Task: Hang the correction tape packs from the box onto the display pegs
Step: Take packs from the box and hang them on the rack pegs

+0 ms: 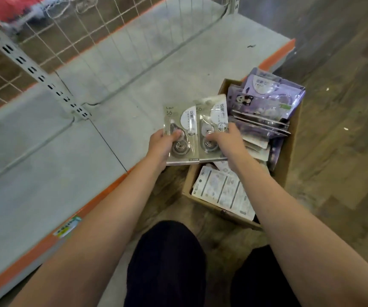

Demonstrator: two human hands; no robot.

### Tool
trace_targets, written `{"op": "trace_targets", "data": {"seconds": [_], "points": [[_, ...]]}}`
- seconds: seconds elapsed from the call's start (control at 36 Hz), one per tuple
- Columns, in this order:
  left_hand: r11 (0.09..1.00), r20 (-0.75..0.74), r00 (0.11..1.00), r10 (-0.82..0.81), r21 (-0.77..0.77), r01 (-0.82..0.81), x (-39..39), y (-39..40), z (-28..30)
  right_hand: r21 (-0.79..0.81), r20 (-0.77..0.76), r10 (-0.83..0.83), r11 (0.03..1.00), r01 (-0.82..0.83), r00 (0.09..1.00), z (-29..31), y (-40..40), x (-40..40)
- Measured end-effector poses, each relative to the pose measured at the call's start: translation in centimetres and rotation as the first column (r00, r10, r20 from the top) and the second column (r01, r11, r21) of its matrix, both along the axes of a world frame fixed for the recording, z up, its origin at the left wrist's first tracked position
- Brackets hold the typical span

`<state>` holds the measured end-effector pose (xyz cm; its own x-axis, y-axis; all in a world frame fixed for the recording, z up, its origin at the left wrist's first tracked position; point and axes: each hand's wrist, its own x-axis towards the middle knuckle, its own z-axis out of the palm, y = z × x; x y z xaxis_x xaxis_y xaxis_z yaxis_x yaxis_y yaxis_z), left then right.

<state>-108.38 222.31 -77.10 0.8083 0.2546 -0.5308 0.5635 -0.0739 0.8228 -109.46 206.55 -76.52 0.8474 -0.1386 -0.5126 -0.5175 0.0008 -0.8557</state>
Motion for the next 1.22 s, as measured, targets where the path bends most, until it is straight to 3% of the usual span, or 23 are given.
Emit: {"op": "trace_targets", "data": {"seconds": [0.17, 0.28, 0.36, 0.5, 0.69, 0.92, 1.22], "points": [[0.977, -0.152, 0.977, -0.150, 0.125, 0.170, -3.0, 0.3, 2.6, 0.023, -0.155, -0.159, 0.986, 0.164, 0.975, 0.0, 1.7, -6.4], [0.943, -0.297, 0.913, -0.279, 0.096, 0.319, -5.9, -0.3, 5.1, 0.074, -0.302, -0.194, 0.971, 0.226, 0.933, 2.2, 1.4, -11.8], [0.944, -0.348, 0.895, -0.279, 0.069, 0.322, -7.5, -1.4, 7.6, 0.056, -0.372, -0.170, 0.977, 0.205, 0.913, 5.1, 0.2, -13.5], [0.948, -0.377, 0.893, -0.247, 0.095, 0.302, -8.4, -3.9, 13.6, -0.002, -0.383, -0.119, 0.992, 0.128, 0.916, 11.3, -2.7, -12.6], [0.905, -0.399, 0.841, -0.366, 0.059, 0.421, -6.6, -7.5, 24.7, 0.018, -0.378, -0.155, 0.985, 0.174, 0.913, 21.8, -6.3, -11.5], [0.883, -0.317, 0.857, -0.407, 0.105, 0.458, -2.1, -12.0, 36.7, 0.044, -0.269, -0.180, 0.979, 0.199, 0.946, 35.0, -11.6, -7.0], [0.934, 0.033, 0.934, -0.356, 0.054, 0.354, 5.7, -16.1, 52.7, -0.082, 0.025, -0.146, 0.986, 0.147, 0.989, 51.5, -16.1, 1.7]]}}
